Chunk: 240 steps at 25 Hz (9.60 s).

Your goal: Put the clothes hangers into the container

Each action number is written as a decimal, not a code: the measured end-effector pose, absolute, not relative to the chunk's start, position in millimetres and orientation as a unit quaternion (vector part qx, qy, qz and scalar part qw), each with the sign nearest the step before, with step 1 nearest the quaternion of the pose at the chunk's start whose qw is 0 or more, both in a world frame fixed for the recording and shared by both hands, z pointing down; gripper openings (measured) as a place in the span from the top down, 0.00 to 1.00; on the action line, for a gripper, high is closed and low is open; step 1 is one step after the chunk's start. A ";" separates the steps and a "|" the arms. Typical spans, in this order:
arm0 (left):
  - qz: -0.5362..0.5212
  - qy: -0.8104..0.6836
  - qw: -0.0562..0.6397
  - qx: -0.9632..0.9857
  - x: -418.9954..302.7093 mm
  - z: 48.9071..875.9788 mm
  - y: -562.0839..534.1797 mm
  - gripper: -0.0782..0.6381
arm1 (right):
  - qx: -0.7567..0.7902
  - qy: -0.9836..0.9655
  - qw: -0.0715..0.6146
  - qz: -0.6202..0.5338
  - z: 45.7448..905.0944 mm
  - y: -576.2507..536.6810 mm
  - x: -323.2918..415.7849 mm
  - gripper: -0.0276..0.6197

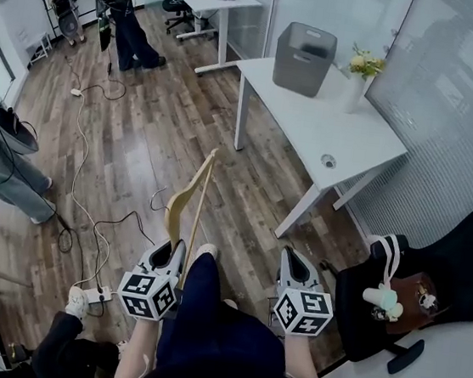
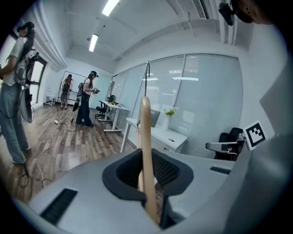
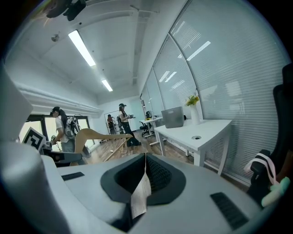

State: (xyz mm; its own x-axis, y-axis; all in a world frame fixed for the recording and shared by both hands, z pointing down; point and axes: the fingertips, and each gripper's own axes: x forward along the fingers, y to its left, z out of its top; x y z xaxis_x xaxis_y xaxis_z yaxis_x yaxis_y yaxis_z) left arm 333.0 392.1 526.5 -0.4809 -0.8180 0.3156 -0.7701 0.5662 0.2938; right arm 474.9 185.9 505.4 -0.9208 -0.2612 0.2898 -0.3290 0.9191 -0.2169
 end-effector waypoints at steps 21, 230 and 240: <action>-0.056 -0.862 0.220 0.453 260.7 524.0 372.1 0.81 | 0.153 -0.970 0.133 0.135 500.3 158.9 401.4 0.91; 0.092 -0.460 0.089 0.879 -394.4 355.3 -295.0 0.81 | 0.545 -0.830 0.059 0.103 403.4 -281.7 -102.7 0.91; 0.221 -0.410 0.036 0.884 -353.1 344.2 -341.3 0.81 | 0.508 -0.856 0.058 0.082 384.3 -312.3 -96.8 0.91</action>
State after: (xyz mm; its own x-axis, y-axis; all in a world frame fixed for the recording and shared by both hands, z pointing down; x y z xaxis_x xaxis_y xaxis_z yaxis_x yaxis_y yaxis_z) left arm -353.1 -341.3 344.2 0.5661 -0.7091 0.4204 -0.7407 -0.6613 -0.1181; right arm -96.8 -312.3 384.3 -0.4775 -0.8594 0.1830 -0.8785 0.4707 -0.0819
